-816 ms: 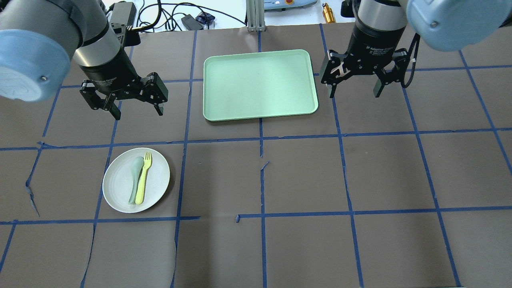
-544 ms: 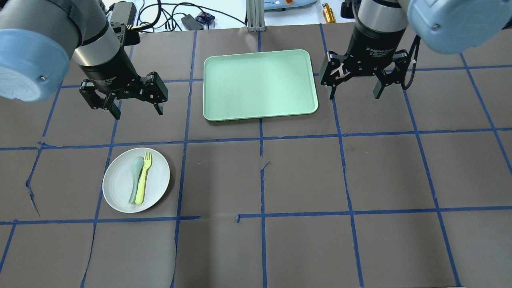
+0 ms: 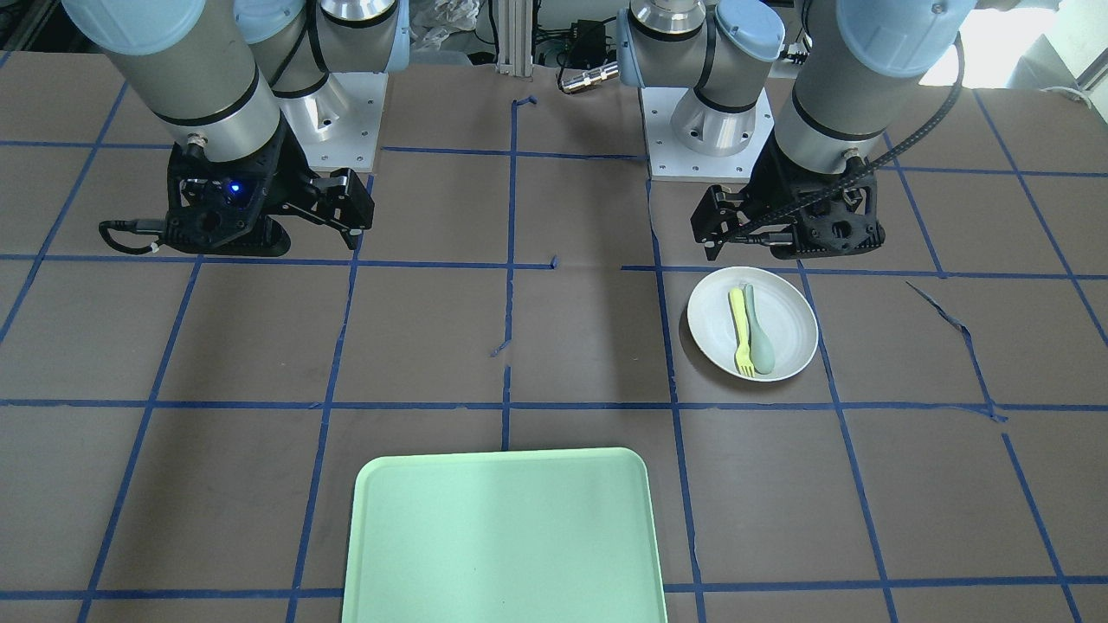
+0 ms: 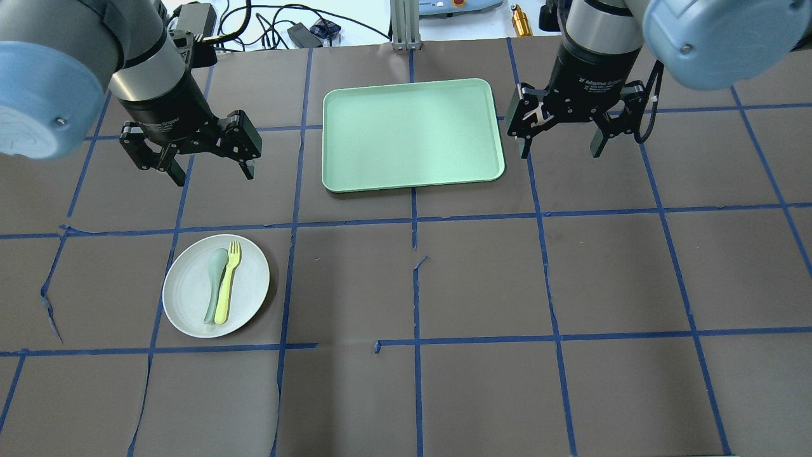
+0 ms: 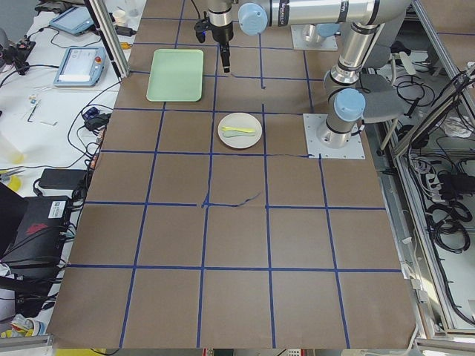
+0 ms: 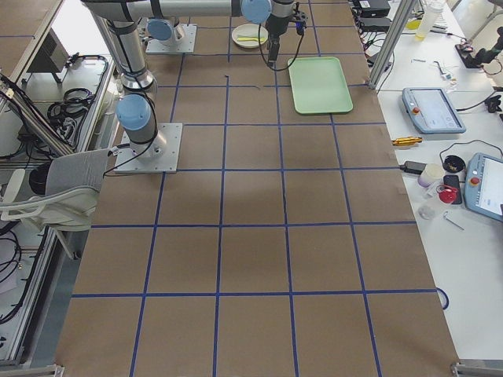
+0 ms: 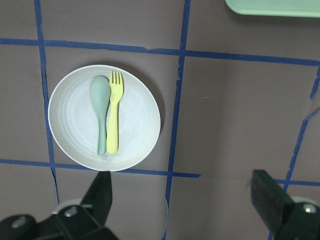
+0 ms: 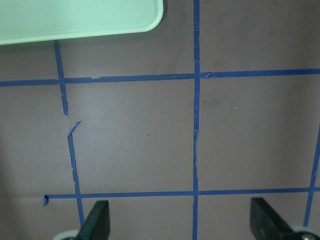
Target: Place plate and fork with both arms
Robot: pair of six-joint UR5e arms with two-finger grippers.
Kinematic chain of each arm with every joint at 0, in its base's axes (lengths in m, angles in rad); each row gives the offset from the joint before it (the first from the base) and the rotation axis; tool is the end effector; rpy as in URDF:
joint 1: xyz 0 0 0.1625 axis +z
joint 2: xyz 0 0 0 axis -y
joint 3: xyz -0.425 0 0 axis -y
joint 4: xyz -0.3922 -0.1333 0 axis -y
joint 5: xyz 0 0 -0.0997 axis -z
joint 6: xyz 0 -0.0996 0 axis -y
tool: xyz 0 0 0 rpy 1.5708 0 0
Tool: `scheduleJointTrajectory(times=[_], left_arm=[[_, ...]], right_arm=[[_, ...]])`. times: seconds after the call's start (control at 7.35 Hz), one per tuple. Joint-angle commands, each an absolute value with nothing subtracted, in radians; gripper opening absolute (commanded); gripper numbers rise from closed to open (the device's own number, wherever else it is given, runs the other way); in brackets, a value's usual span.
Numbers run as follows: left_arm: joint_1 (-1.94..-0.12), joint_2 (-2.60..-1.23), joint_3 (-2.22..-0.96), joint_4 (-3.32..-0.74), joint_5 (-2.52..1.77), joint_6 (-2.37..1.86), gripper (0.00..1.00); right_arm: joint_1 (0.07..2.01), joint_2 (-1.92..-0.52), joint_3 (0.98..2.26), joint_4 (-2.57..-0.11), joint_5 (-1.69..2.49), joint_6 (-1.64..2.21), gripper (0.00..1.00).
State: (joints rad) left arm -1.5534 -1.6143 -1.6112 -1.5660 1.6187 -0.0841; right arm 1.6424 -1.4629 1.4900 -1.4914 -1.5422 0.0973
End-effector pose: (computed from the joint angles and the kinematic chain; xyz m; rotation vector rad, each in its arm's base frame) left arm -0.1198 -0.5030 0.4472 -0.1538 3.0850 0.1197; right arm 0.1735 -0.5153 0.4648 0.0424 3.1172 0.1693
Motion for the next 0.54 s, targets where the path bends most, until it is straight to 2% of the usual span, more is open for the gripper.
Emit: scheduleJointTrajectory(times=[0.0,0.41], left_arm=[[-1.549,-1.623,-1.618,-1.536,1.623,-0.083,1.0],[-1.551,-1.641,-1.62,-1.534,1.621,-0.084,1.0]], right_arm=[[1.643,-1.459,1.493,-1.503,-1.543,0.092,1.0],[1.641,-1.457,1.494,-1.523,-1.543,0.09,1.0]])
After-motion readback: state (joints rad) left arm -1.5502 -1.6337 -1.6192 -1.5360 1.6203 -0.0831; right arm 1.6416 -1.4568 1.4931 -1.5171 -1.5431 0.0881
